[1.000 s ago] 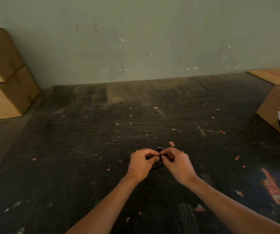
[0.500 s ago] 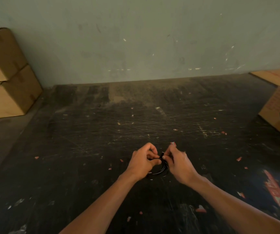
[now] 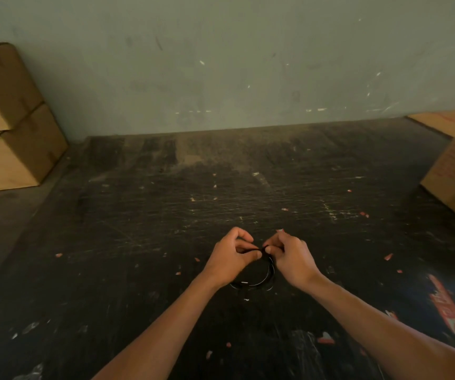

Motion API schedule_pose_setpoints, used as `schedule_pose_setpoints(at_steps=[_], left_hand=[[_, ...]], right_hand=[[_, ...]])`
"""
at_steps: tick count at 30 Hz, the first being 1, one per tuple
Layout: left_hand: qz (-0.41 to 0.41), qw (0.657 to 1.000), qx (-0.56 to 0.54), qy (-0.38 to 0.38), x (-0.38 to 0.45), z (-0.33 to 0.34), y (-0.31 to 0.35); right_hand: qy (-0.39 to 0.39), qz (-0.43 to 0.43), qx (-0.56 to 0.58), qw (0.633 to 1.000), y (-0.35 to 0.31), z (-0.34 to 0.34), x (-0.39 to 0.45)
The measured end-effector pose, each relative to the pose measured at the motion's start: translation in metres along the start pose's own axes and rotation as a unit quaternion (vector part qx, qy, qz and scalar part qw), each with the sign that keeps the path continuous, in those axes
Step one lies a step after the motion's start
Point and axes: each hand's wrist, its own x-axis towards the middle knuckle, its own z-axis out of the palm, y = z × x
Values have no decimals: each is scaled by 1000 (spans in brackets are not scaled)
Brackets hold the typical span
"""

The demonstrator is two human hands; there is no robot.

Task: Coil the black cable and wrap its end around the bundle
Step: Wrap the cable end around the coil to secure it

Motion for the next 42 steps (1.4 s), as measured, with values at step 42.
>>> schedule_pose_setpoints(at_steps=[42], left_hand=[[-178,954,237,46,33,-6,-72]], right_hand=[[-151,162,-120,968,52,68,47]])
